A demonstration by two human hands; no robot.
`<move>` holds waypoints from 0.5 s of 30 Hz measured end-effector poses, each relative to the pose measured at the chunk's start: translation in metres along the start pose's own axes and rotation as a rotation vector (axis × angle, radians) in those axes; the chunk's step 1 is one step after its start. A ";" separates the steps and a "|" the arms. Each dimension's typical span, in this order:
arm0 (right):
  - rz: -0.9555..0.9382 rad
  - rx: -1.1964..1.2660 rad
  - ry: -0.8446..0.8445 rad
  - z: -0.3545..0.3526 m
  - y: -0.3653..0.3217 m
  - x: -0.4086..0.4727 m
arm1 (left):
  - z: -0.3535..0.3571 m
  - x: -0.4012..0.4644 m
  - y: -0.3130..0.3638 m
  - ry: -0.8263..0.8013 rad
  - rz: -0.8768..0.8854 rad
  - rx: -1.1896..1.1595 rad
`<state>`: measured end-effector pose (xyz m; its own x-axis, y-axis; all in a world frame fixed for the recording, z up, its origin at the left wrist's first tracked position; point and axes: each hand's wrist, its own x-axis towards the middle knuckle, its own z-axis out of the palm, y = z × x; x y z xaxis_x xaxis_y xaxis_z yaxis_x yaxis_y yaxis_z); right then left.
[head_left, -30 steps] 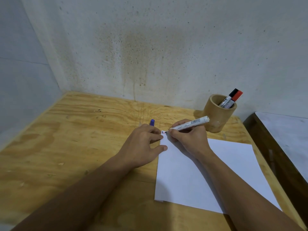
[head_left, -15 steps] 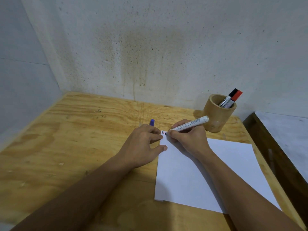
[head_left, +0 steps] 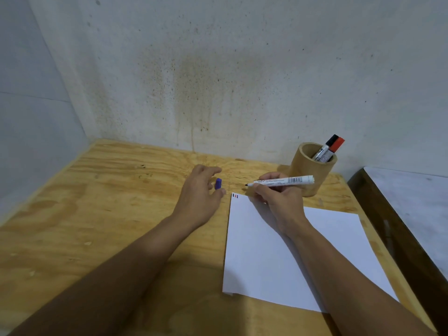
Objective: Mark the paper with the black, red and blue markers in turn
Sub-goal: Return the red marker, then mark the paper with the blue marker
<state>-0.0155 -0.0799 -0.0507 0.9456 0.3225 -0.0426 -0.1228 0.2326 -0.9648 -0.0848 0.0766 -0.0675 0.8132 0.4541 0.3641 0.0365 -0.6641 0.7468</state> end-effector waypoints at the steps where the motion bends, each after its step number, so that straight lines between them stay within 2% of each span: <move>1: 0.020 0.050 -0.012 0.002 -0.001 0.001 | 0.001 0.005 -0.001 -0.028 -0.019 0.019; 3: 0.053 0.173 -0.009 0.001 -0.004 0.004 | 0.004 0.015 0.000 -0.063 -0.050 0.066; 5: 0.037 0.130 0.034 -0.002 -0.010 0.007 | 0.004 0.021 0.001 -0.045 -0.119 0.031; 7: -0.025 0.017 0.043 -0.007 -0.019 0.009 | 0.000 0.025 0.005 -0.028 -0.267 -0.233; 9: -0.079 -0.031 0.025 -0.009 -0.029 0.008 | -0.008 0.027 0.015 -0.056 -0.421 -0.624; 11: -0.124 -0.094 0.018 -0.009 -0.038 0.005 | -0.014 0.028 0.029 -0.107 -0.499 -0.881; 15: -0.180 -0.163 0.012 -0.012 -0.048 0.002 | -0.016 0.026 0.049 -0.189 -0.496 -1.004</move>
<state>-0.0044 -0.1014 -0.0076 0.9516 0.2776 0.1321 0.0978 0.1339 -0.9861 -0.0712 0.0657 -0.0121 0.9164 0.3808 -0.1229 -0.0336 0.3793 0.9247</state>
